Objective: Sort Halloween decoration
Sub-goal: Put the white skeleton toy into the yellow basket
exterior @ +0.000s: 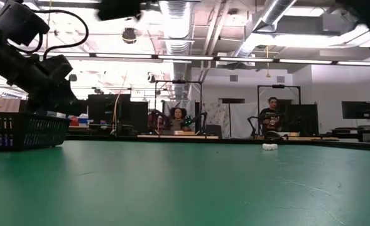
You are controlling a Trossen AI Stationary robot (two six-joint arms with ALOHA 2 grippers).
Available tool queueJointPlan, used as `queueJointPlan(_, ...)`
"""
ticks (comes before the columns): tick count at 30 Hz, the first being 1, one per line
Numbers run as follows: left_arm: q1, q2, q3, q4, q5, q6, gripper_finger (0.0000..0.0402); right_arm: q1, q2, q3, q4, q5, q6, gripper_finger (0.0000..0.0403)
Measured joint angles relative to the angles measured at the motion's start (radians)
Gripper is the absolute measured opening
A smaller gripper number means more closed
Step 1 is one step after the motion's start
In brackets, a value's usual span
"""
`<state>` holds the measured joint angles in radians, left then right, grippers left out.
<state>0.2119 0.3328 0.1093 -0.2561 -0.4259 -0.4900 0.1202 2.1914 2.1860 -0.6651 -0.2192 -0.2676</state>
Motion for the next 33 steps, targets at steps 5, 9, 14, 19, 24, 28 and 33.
queueJointPlan(5,0.000,0.000,0.000,0.005,-0.006,0.001,0.0126,0.001,-0.199,-0.001,-0.375,0.315,-0.017,0.0121)
queueJointPlan(9,0.000,0.000,0.000,0.042,-0.004,0.007,0.0126,-0.012,-0.330,-0.034,-0.599,0.510,0.077,0.0120)
queueJointPlan(14,0.000,0.000,0.000,0.082,0.000,0.017,0.0126,-0.049,-0.558,-0.349,-0.631,0.682,0.216,0.0120)
queueJointPlan(19,0.000,0.000,0.000,0.091,-0.001,0.017,0.0126,-0.093,-0.855,-0.828,-0.309,0.747,0.349,0.0120)
queueJointPlan(24,0.000,0.000,0.000,0.094,-0.002,0.016,0.0126,-0.119,-1.052,-1.258,0.058,0.761,0.532,0.0120)
queueJointPlan(28,0.000,0.000,0.000,0.095,-0.001,0.015,0.0126,-0.120,-1.116,-1.513,0.330,0.806,0.642,0.0120)
queueJointPlan(33,0.000,0.000,0.000,0.093,0.000,0.013,0.0126,-0.096,-1.116,-1.683,0.517,0.806,0.703,0.0120)
